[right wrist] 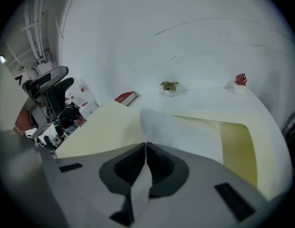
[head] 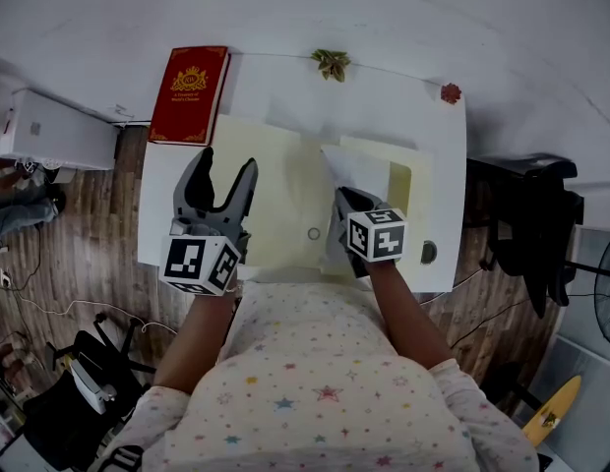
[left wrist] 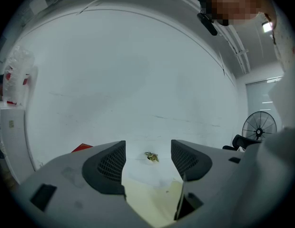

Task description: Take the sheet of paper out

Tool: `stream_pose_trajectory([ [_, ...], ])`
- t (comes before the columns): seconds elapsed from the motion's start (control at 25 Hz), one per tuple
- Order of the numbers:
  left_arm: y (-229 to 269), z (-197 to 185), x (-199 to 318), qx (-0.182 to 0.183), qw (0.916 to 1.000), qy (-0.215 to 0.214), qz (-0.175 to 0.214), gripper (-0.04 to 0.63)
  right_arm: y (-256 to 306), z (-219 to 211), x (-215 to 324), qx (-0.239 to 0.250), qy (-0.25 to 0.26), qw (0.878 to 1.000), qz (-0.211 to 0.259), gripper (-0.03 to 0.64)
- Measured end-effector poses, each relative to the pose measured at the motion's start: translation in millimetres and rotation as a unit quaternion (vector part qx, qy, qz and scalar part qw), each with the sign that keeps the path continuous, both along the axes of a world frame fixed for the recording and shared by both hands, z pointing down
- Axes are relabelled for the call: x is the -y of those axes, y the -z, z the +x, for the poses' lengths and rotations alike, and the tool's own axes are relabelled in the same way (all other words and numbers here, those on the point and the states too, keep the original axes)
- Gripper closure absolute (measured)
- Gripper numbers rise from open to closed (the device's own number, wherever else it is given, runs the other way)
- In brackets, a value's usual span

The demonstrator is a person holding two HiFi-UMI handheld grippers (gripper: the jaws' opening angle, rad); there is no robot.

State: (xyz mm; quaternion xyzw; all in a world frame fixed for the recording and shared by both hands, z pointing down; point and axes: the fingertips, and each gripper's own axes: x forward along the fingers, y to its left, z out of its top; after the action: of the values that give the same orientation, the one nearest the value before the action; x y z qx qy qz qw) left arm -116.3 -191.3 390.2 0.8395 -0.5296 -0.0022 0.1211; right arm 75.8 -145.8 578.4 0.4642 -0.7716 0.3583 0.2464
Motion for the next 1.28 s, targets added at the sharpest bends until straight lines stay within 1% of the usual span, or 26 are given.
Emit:
stream_pose_trajectory([
  [0.4,4,-7,6,-0.001,1.0,0.006,0.003,0.321,28,-24,12,0.036,0.018,0.999,0.024,0.607],
  [0.6,5,-10,7,-0.002,1.0,0.008,0.006,0.321,38,-31,14,0.046,0.025,0.998,0.034,0.609],
  [1.0,10,-15,5,-0.002,0.9997,0.019,0.012,0.321,70,-34,20,0.059,0.04,0.995,0.073,0.609],
  [1.28,12,-15,2,-0.001,0.9997,0.021,0.015,0.321,92,-35,23,0.077,0.04,0.991,0.098,0.609],
])
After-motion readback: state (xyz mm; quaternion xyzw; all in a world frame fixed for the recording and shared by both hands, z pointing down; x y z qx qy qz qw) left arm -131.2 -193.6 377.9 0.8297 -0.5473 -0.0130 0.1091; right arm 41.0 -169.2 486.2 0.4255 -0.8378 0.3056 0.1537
